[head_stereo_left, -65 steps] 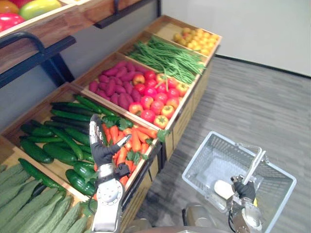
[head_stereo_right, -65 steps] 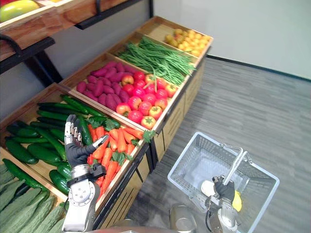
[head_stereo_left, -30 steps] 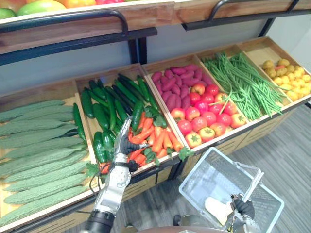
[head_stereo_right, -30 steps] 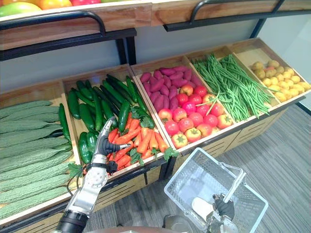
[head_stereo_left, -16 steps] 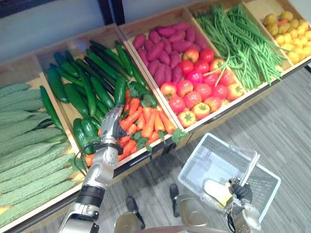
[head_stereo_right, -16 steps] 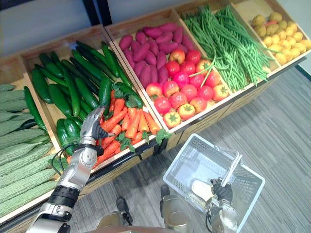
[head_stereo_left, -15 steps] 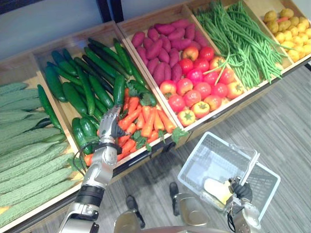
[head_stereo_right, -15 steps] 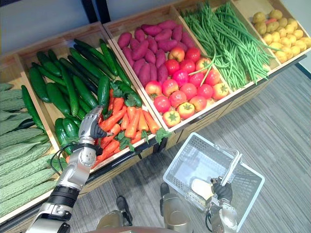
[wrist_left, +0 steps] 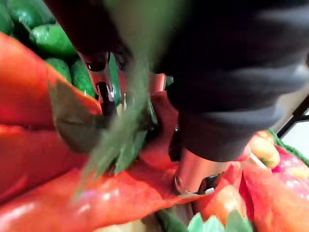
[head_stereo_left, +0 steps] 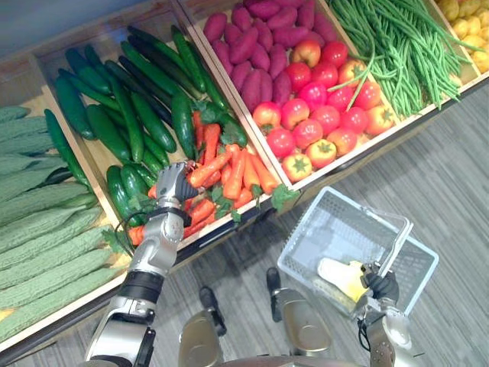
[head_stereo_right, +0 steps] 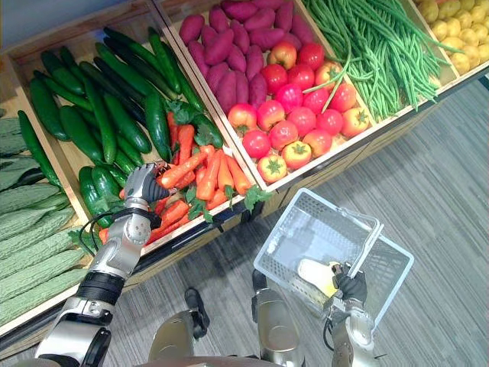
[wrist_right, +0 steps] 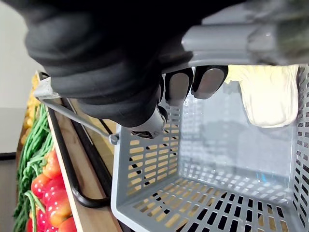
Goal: Pick vegetable in the basket
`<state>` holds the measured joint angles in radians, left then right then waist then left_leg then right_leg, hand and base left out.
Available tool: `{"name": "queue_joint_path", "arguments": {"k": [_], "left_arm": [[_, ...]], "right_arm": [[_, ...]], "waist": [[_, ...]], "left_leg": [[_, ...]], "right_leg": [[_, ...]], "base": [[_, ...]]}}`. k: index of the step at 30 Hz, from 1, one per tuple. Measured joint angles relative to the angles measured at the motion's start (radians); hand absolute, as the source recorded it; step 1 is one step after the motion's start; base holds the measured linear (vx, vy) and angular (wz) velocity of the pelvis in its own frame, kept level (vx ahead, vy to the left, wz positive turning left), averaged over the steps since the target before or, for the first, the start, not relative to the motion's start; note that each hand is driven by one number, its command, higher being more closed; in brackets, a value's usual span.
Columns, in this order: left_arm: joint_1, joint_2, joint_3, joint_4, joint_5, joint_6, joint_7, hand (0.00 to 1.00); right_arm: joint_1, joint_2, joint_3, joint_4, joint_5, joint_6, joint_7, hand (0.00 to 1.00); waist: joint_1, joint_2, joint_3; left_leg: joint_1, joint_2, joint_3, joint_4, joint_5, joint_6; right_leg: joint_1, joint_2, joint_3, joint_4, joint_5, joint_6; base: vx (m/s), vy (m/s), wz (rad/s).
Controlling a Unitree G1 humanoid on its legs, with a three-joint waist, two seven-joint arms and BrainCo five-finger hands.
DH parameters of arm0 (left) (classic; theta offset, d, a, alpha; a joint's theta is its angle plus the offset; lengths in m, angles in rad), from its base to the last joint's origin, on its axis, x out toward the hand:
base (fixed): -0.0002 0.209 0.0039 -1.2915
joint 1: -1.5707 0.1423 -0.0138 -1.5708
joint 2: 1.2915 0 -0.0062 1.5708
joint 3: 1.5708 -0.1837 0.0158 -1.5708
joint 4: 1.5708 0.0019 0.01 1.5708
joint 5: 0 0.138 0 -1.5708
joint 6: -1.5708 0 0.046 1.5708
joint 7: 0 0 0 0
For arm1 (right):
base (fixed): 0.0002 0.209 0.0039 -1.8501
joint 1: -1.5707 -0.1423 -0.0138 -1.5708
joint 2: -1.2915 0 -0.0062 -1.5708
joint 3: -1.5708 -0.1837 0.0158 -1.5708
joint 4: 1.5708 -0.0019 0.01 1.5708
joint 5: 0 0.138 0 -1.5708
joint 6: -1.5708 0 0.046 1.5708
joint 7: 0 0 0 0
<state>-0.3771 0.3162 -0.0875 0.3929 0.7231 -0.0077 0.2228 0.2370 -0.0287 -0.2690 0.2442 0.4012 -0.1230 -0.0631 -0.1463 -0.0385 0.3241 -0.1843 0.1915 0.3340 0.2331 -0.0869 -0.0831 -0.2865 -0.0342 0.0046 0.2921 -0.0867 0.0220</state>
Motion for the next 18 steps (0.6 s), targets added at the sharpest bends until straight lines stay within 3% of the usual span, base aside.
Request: {"name": "queue_joint_path", "arguments": {"k": [8, 18], "left_arm": [[0.015, 0.000, 0.008, -0.006, -0.018, 0.003, 0.001, 1.00], [0.149, -0.059, 0.101, -0.302, -0.058, -0.003, 0.103, 1.00]], "right_arm": [[-0.004, 0.000, -0.004, 0.005, 0.002, -0.001, 0.000, 1.00], [0.000, 0.004, -0.021, 0.024, 0.003, -0.001, 0.000, 1.00]], "waist": [[-0.002, 0.005, 0.003], [-0.003, 0.015, 0.004]], "left_leg": [[0.027, -0.003, 0.003, -0.011, 0.000, 0.000], [0.097, -0.026, 0.000, -0.058, 0.001, 0.001]], "right_leg": [[0.024, -0.001, 0.003, -0.007, 0.000, 0.000], [0.105, -0.006, 0.001, -0.073, 0.015, 0.015]], "base": [[0.00, -0.002, 0.00], [0.01, 0.011, 0.01]]}}
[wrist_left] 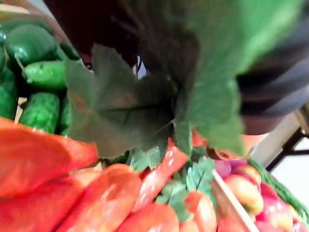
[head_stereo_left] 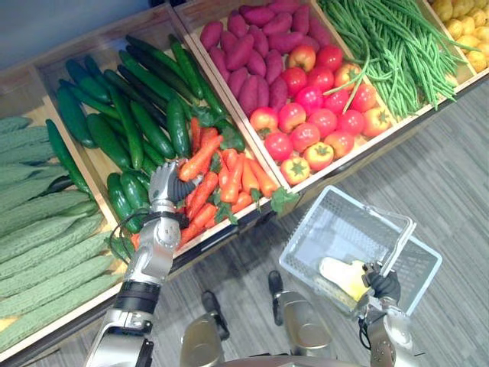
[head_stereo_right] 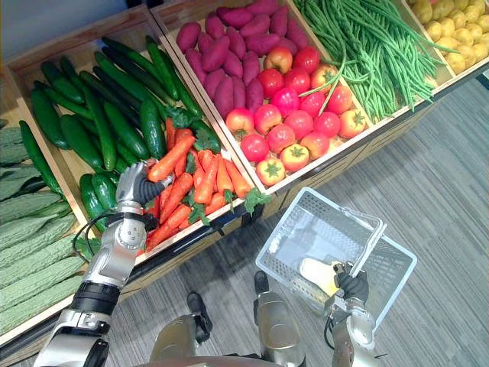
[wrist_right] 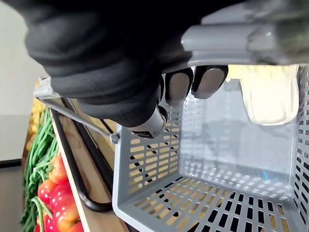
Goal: Pick vegetable in the basket
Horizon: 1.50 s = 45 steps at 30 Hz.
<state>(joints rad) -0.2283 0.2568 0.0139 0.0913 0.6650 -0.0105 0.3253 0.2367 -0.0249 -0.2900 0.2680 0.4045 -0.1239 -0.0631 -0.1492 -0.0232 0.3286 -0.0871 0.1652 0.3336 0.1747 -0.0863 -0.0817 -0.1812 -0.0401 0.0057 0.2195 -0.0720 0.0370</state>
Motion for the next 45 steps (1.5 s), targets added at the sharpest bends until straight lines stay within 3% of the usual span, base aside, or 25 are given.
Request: {"name": "queue_joint_path", "arguments": {"k": [6, 10, 14, 17, 25, 26, 30, 32, 34, 35, 36, 37, 38, 39, 40, 41, 43, 45], "left_arm": [[0.111, -0.089, 0.036, -0.163, -0.059, -0.038, 0.034, 1.00], [0.210, -0.157, 0.036, -0.264, -0.118, -0.073, 0.061, 1.00], [0.267, -0.206, 0.010, -0.342, -0.229, -0.121, 0.070, 1.00], [0.313, -0.219, -0.055, -0.397, -0.287, -0.149, 0.066, 1.00], [0.324, -0.243, -0.212, -0.415, -0.360, -0.173, 0.024, 1.00], [0.313, -0.243, -0.221, -0.416, -0.361, -0.174, 0.023, 1.00], [0.272, -0.237, -0.194, -0.413, -0.389, -0.175, 0.018, 1.00], [0.260, -0.235, -0.164, -0.411, -0.402, -0.176, 0.020, 1.00], [0.231, -0.239, -0.174, -0.386, -0.419, -0.176, 0.013, 1.00], [0.212, -0.238, -0.193, -0.360, -0.420, -0.180, 0.003, 1.00], [0.203, -0.236, -0.210, -0.341, -0.422, -0.182, 0.002, 1.00], [0.202, -0.236, -0.224, -0.321, -0.437, -0.191, 0.001, 1.00], [0.202, -0.236, -0.232, -0.311, -0.441, -0.193, 0.000, 1.00], [0.201, -0.231, -0.246, -0.287, -0.453, -0.196, -0.003, 1.00], [0.200, -0.243, -0.248, -0.267, -0.461, -0.196, -0.007, 1.00], [0.202, -0.244, -0.248, -0.263, -0.468, -0.195, -0.009, 1.00], [0.211, -0.243, -0.252, -0.237, -0.488, -0.194, -0.013, 1.00], [0.210, -0.243, -0.253, -0.234, -0.498, -0.193, -0.012, 1.00]], "right_arm": [[-0.001, 0.005, -0.017, 0.020, -0.001, 0.000, -0.001, 1.00], [0.019, 0.007, -0.031, 0.021, 0.000, 0.000, -0.004, 1.00], [0.022, 0.009, -0.031, 0.020, 0.000, 0.001, -0.022, 1.00], [0.025, 0.020, -0.030, -0.002, 0.000, 0.003, -0.030, 1.00], [0.043, 0.024, 0.024, -0.194, -0.006, 0.017, -0.050, 1.00], [0.038, 0.023, 0.026, -0.210, -0.012, 0.017, -0.051, 1.00], [-0.016, 0.023, 0.027, -0.187, -0.025, 0.017, -0.067, 1.00], [-0.064, 0.017, 0.049, -0.151, -0.032, 0.017, -0.068, 1.00], [-0.087, 0.004, 0.077, -0.149, -0.033, 0.017, -0.068, 1.00], [-0.089, -0.010, 0.109, -0.149, -0.033, 0.018, -0.067, 1.00], [-0.090, -0.024, 0.136, -0.149, -0.033, 0.018, -0.066, 1.00], [-0.090, -0.045, 0.174, -0.149, -0.033, 0.020, -0.061, 1.00], [-0.091, -0.053, 0.191, -0.149, -0.034, 0.020, -0.057, 1.00], [-0.092, -0.065, 0.217, -0.158, -0.041, 0.020, -0.046, 1.00], [-0.104, -0.070, 0.237, -0.172, -0.045, 0.020, -0.044, 1.00], [-0.116, -0.072, 0.248, -0.175, -0.045, 0.020, -0.044, 1.00], [-0.156, -0.072, 0.289, -0.178, -0.054, 0.020, -0.044, 1.00], [-0.170, -0.072, 0.319, -0.178, -0.059, 0.020, -0.044, 1.00]], "waist": [[0.002, 0.008, -0.005], [0.005, 0.045, -0.057], [0.017, 0.058, -0.080], [0.029, 0.056, -0.091], [0.027, 0.055, -0.113], [0.024, 0.053, -0.120], [0.025, 0.048, -0.132], [0.029, 0.049, -0.133], [0.025, 0.059, -0.135], [0.023, 0.065, -0.138], [0.023, 0.073, -0.143], [0.024, 0.083, -0.150], [0.023, 0.084, -0.150], [0.025, 0.086, -0.152], [0.027, 0.092, -0.156], [0.031, 0.090, -0.155], [0.074, 0.088, -0.156], [0.091, 0.086, -0.155]], "left_leg": [[0.039, -0.011, -0.003, -0.028, 0.001, 0.001], [0.065, -0.015, 0.001, -0.056, 0.002, 0.001], [0.108, -0.013, 0.023, -0.069, 0.002, 0.001], [0.131, -0.007, 0.070, -0.063, -0.007, -0.003], [0.136, 0.077, 0.327, 0.116, -0.135, -0.014], [0.140, 0.085, 0.376, 0.124, -0.141, -0.011], [0.209, 0.086, 0.511, 0.102, -0.141, -0.010], [0.245, 0.097, 0.564, 0.098, -0.142, -0.010], [0.275, 0.112, 0.590, 0.115, -0.142, -0.010], [0.286, 0.153, 0.591, 0.188, -0.142, -0.010], [0.283, 0.203, 0.584, 0.275, -0.139, -0.006], [0.273, 0.275, 0.552, 0.412, -0.110, 0.042], [0.266, 0.301, 0.525, 0.477, -0.079, 0.091], [0.225, 0.321, 0.421, 0.589, -0.038, 0.144], [0.140, 0.274, 0.272, 0.641, -0.102, 0.100], [0.096, 0.225, 0.196, 0.642, -0.139, 0.090], [-0.017, 0.068, -0.017, 0.565, -0.222, 0.095], [-0.065, -0.007, -0.129, 0.454, -0.225, 0.090]], "right_leg": [[0.038, -0.006, -0.001, -0.021, 0.002, 0.003], [0.057, -0.006, 0.000, -0.033, 0.004, 0.006], [0.080, 0.000, 0.023, -0.034, 0.004, 0.006], [0.079, 0.011, 0.070, -0.034, 0.009, 0.015], [-0.002, 0.092, 0.300, -0.039, 0.056, 0.054], [-0.035, 0.065, 0.224, -0.047, 0.044, 0.031], [-0.054, -0.182, -0.493, 0.043, 0.061, -0.117], [-0.048, -0.206, -0.650, 0.087, 0.066, -0.102], [-0.070, -0.165, -0.598, 0.091, 0.051, -0.086], [-0.066, -0.124, -0.549, 0.079, 0.040, -0.092], [-0.054, -0.084, -0.518, 0.059, 0.037, -0.095], [-0.027, -0.036, -0.474, 0.025, 0.040, -0.103], [-0.009, -0.013, -0.450, 0.007, 0.040, -0.107], [0.026, 0.019, -0.400, -0.035, 0.043, -0.125], [0.045, 0.034, -0.352, -0.070, 0.045, -0.131], [0.051, 0.035, -0.321, -0.082, 0.047, -0.133], [0.081, 0.035, -0.210, -0.097, 0.049, -0.132], [0.117, 0.028, -0.146, -0.111, 0.061, -0.108]], "base": [[0.02, 0.013, 0.02], [0.02, 0.006, -0.01], [0.01, 0.009, -0.15], [-0.05, 0.004, -0.48], [-0.07, 0.028, -1.03], [-0.09, 0.047, -1.10], [0.01, 0.045, -1.05], [0.10, -0.155, -1.47], [0.12, -0.191, -1.50], [0.13, -0.154, -1.29], [0.17, -0.173, -1.63], [0.19, -0.105, -1.35], [0.25, -0.099, -1.42], [0.27, -0.027, -1.23], [0.23, -0.002, -1.18], [0.22, 0.051, -1.30], [0.22, 0.075, -1.42], [0.23, 0.138, -1.30]]}}
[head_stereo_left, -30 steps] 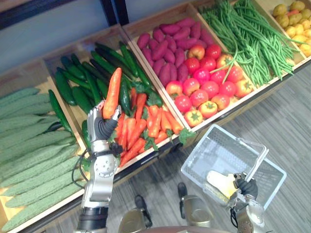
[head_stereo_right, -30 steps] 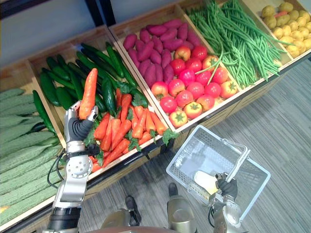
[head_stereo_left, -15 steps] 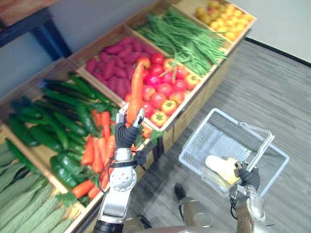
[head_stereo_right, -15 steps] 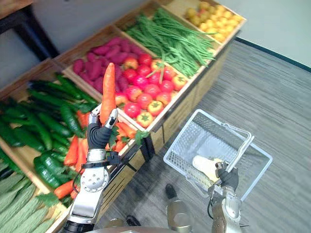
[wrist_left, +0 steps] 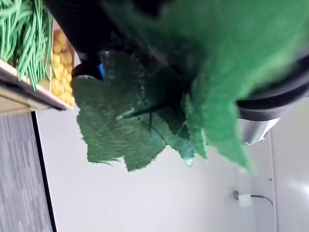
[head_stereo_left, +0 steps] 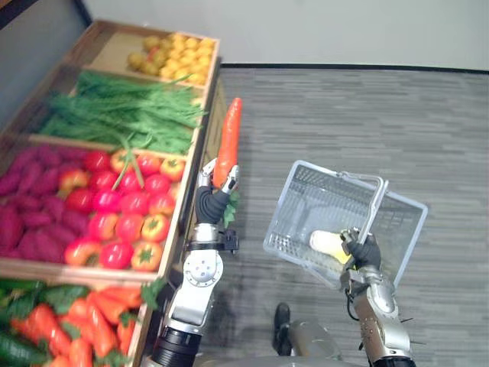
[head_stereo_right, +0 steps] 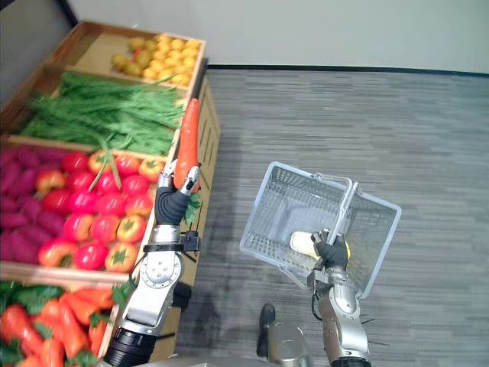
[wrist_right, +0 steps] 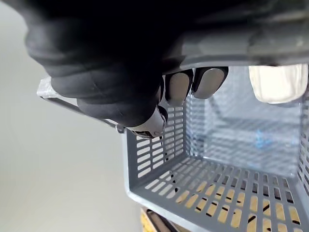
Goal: Pick vegetable in the basket
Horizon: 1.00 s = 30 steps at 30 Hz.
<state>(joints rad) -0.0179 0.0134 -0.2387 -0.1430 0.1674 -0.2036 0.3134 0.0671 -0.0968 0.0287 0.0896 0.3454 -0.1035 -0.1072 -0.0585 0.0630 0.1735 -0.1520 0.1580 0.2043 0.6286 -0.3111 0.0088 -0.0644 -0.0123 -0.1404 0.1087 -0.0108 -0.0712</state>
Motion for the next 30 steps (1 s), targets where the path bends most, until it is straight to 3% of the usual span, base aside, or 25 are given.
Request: {"name": "queue_joint_path", "arguments": {"k": [1, 2, 3, 5, 7, 11, 20, 24, 25, 30], "left_arm": [[0.000, -0.001, -0.004, 0.000, 0.000, 0.000, 0.000, 1.00], [0.000, -0.002, -0.007, 0.000, 0.000, 0.000, 0.000, 1.00], [-0.001, -0.013, -0.012, 0.000, 0.000, -0.001, 0.000, 1.00], [-0.006, -0.010, -0.037, 0.031, 0.000, 0.000, -0.003, 1.00], [-0.009, -0.009, -0.060, 0.062, -0.004, 0.000, -0.006, 1.00], [-0.012, -0.008, -0.111, 0.125, -0.030, 0.005, -0.029, 1.00], [-0.083, 0.009, -0.317, 0.411, -0.016, 0.069, -0.142, 1.00], [-0.126, 0.009, -0.321, 0.510, 0.016, 0.079, -0.141, 1.00], [-0.140, 0.013, -0.320, 0.536, 0.033, 0.087, -0.140, 0.00], [-0.164, 0.013, -0.319, 0.591, 0.083, 0.102, -0.140, 0.00]], "right_arm": [[-0.004, -0.003, 0.016, 0.000, -0.002, 0.000, 0.000, 1.00], [-0.003, -0.006, 0.022, -0.002, -0.002, 0.000, 0.000, 1.00], [-0.002, -0.013, 0.031, -0.006, -0.001, 0.001, 0.001, 1.00], [0.014, 0.003, 0.031, -0.015, 0.000, 0.008, 0.004, 1.00], [0.023, 0.026, 0.049, -0.047, 0.021, 0.009, 0.012, 1.00], [0.025, 0.032, 0.069, -0.069, 0.073, 0.014, 0.026, 1.00], [0.077, 0.019, 0.218, -0.076, 0.243, 0.048, 0.076, 1.00], [0.098, -0.014, 0.256, -0.076, 0.316, 0.061, 0.090, 1.00], [0.098, -0.024, 0.270, -0.076, 0.333, 0.067, 0.091, 1.00], [0.101, -0.069, 0.312, -0.076, 0.391, 0.085, 0.095, 1.00]], "waist": [[0.016, 0.005, -0.003], [0.017, 0.012, -0.008], [0.017, 0.034, -0.018], [0.004, 0.016, -0.030], [-0.013, -0.006, -0.041], [-0.013, -0.009, -0.043], [-0.038, -0.035, -0.064], [-0.038, -0.039, -0.067], [-0.039, -0.039, -0.067], [-0.041, -0.040, -0.067]], "left_leg": [[-0.013, -0.037, -0.057, -0.135, 0.037, -0.045], [-0.011, -0.036, -0.066, -0.197, 0.084, -0.063], [-0.012, -0.020, -0.072, -0.279, 0.184, -0.060], [0.041, -0.037, -0.049, -0.337, 0.169, -0.049], [0.098, -0.084, -0.009, -0.443, 0.207, -0.020], [0.155, -0.117, 0.011, -0.511, 0.218, -0.010], [0.202, -0.125, 0.003, -0.605, 0.256, -0.019], [0.221, -0.127, 0.000, -0.661, 0.286, -0.023], [0.228, -0.128, 0.000, -0.680, 0.298, -0.023], [0.240, -0.128, -0.002, -0.722, 0.322, -0.024]], "right_leg": [[0.013, -0.003, 0.041, -0.003, 0.008, 0.021], [0.016, 0.004, 0.059, -0.005, 0.009, 0.034], [0.025, 0.023, 0.080, -0.013, 0.005, 0.057], [0.043, 0.006, 0.112, -0.035, 0.015, 0.081], [0.044, -0.031, 0.130, -0.051, 0.020, 0.092], [0.073, -0.059, 0.144, -0.078, 0.021, 0.115], [0.098, -0.064, 0.142, -0.114, 0.021, 0.116], [0.095, -0.060, 0.142, -0.120, 0.021, 0.116], [0.095, -0.059, 0.141, -0.125, 0.021, 0.116], [0.093, -0.055, 0.137, -0.134, 0.024, 0.119]], "base": [[0.24, 0.187, -1.34], [0.19, 0.187, -1.19], [0.16, 0.197, -0.77], [0.18, 0.202, -0.48], [0.17, 0.183, -0.22], [0.09, 0.128, -0.09], [0.01, 0.001, 0.01], [-0.05, -0.030, 0.01], [-0.05, -0.020, -0.02], [-0.04, -0.018, 0.02]]}}
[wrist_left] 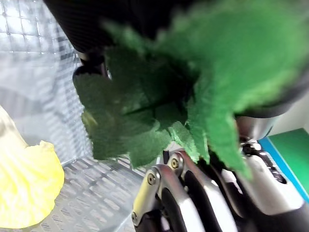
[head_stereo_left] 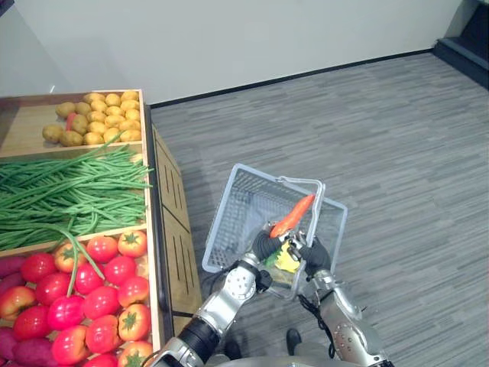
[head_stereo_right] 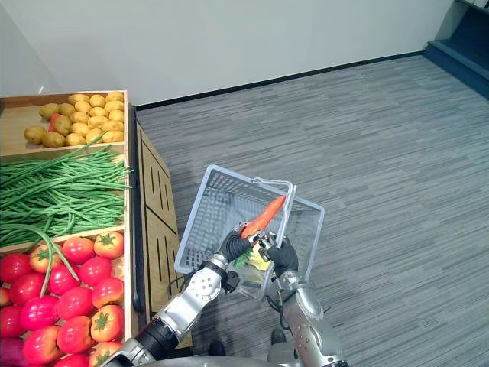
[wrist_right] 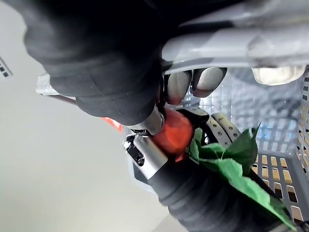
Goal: Pick vegetable in the basket
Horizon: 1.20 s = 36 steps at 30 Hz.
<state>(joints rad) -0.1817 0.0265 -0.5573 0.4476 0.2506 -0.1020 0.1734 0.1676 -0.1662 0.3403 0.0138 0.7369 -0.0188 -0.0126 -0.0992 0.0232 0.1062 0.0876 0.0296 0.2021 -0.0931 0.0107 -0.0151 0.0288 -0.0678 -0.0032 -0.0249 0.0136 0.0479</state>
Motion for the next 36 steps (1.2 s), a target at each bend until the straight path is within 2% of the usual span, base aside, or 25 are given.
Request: {"name": "queue_joint_path", "arguments": {"k": [6, 14, 19, 23, 29, 32, 36], "left_arm": [[-0.022, 0.007, -0.001, 0.065, 0.067, 0.024, -0.001, 0.00], [-0.017, 0.015, 0.009, 0.059, 0.076, 0.029, -0.001, 0.00], [0.020, 0.016, 0.019, 0.012, 0.078, 0.029, -0.014, 0.00], [0.066, 0.016, 0.041, -0.098, 0.096, 0.026, -0.021, 0.00], [0.151, 0.017, 0.195, -0.314, 0.080, -0.001, -0.013, 0.00], [0.207, 0.016, 0.301, -0.376, 0.001, -0.022, 0.004, 0.00], [0.267, 0.016, 0.386, -0.407, -0.106, -0.029, 0.003, 0.00]], "right_arm": [[0.007, -0.003, 0.014, -0.002, 0.008, 0.006, 0.025, 1.00], [0.032, 0.005, 0.006, -0.038, 0.007, 0.006, 0.039, 1.00], [0.046, 0.037, -0.029, -0.038, -0.002, 0.006, 0.050, 1.00], [0.063, 0.067, -0.093, -0.038, -0.049, 0.005, 0.058, 1.00], [0.075, 0.087, -0.224, -0.038, -0.134, -0.001, 0.048, 1.00], [0.077, 0.089, -0.310, -0.038, -0.178, -0.002, 0.029, 1.00], [0.079, 0.089, -0.382, -0.032, -0.239, -0.004, 0.009, 1.00]], "waist": [[-0.002, -0.006, -0.003], [-0.001, -0.006, -0.003], [0.000, -0.006, -0.003], [0.001, -0.006, -0.003], [0.003, -0.005, -0.003], [0.004, -0.005, -0.004], [0.005, -0.004, -0.004]], "left_leg": [[-0.005, 0.000, 0.000, 0.000, 0.003, 0.000], [-0.005, -0.001, -0.007, 0.000, 0.003, 0.000], [-0.004, -0.001, -0.006, 0.000, 0.003, 0.000], [-0.004, -0.001, -0.005, 0.000, 0.003, 0.000], [-0.004, -0.001, -0.007, 0.000, 0.003, 0.000], [-0.003, -0.001, -0.011, 0.001, 0.003, 0.000], [-0.003, -0.001, -0.013, 0.001, 0.003, 0.000]], "right_leg": [[0.003, 0.000, -0.001, -0.014, 0.004, 0.001], [0.005, -0.001, -0.007, -0.014, 0.004, 0.001], [0.005, -0.001, -0.007, -0.014, 0.004, 0.001], [0.005, -0.001, -0.006, -0.014, 0.004, 0.001], [0.006, 0.000, -0.017, -0.014, 0.004, 0.002], [0.010, 0.000, -0.023, -0.014, 0.003, 0.003], [0.011, 0.000, -0.025, -0.014, 0.003, 0.003]], "base": [[0.00, 0.000, 0.00], [-0.01, -0.007, 0.01], [-0.04, -0.013, 0.00], [0.00, 0.000, 0.00], [0.00, 0.000, 0.01], [-0.01, -0.009, 0.05], [0.00, -0.003, 0.01]]}}
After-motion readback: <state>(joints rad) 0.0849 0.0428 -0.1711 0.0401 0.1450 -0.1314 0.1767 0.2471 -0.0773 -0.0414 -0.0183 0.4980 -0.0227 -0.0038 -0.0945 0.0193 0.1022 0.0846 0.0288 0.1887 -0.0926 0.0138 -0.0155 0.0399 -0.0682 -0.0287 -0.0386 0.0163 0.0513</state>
